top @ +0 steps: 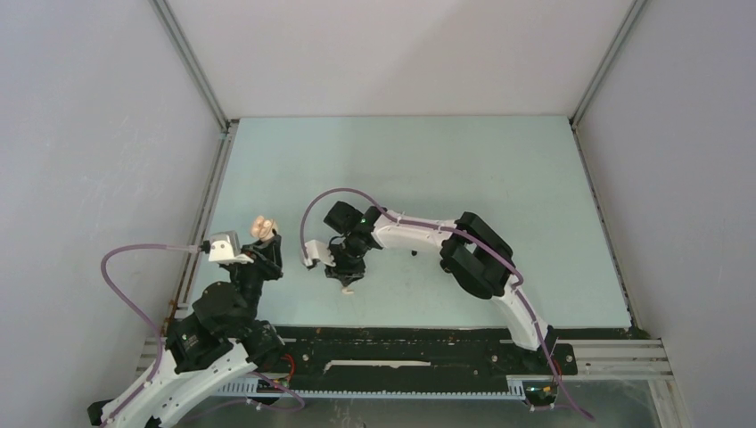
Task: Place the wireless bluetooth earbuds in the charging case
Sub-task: Pick up the right earbud from the center of the board.
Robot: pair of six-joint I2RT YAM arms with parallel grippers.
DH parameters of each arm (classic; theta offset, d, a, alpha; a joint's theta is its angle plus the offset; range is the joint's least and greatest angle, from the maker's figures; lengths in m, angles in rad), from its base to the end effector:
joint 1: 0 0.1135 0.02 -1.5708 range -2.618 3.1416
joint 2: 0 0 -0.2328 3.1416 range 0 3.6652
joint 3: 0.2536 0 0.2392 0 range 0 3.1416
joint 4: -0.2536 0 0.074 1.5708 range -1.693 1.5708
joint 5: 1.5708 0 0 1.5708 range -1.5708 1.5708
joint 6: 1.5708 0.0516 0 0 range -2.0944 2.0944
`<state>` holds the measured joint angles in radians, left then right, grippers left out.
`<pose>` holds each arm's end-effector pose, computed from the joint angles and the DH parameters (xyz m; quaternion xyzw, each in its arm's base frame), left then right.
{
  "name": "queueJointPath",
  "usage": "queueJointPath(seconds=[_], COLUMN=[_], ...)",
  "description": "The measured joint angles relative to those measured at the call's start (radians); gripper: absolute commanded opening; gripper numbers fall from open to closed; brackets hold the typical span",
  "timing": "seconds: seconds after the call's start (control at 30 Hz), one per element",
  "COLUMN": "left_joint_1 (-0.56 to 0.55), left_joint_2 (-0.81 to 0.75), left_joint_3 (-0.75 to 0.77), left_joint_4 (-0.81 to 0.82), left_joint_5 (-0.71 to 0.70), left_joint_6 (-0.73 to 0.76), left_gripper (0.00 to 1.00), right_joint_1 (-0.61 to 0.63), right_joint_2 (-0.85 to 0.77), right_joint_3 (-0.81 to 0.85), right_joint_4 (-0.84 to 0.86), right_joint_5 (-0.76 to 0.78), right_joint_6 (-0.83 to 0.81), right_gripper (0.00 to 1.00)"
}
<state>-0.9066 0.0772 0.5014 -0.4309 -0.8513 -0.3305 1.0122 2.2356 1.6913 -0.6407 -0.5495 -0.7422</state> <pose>0.0812 -0.0408 0.2807 -0.0954 0.7022 -0.1335 0.6928 0.2089 0.3850 0.1188 -0.7596 0.5639 0.2887 0.1470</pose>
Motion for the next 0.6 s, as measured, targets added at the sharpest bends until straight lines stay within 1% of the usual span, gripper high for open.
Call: queueJointPath(seconds=[0.37, 0.6], left_joint_1=[0.0, 0.0], left_joint_2=[0.0, 0.0], left_joint_3=[0.0, 0.0], left_joint_4=[0.0, 0.002], left_joint_5=[0.0, 0.0], left_joint_6=[0.002, 0.003], left_gripper=[0.0, 0.0], right_joint_1=[0.003, 0.009], right_joint_2=[-0.049, -0.069], right_joint_3=[-0.079, -0.108], right_joint_4=[0.032, 0.033], right_joint_5=[0.034, 0.034], right_joint_6=[-0.06, -0.07], right_gripper=[0.35, 0.36])
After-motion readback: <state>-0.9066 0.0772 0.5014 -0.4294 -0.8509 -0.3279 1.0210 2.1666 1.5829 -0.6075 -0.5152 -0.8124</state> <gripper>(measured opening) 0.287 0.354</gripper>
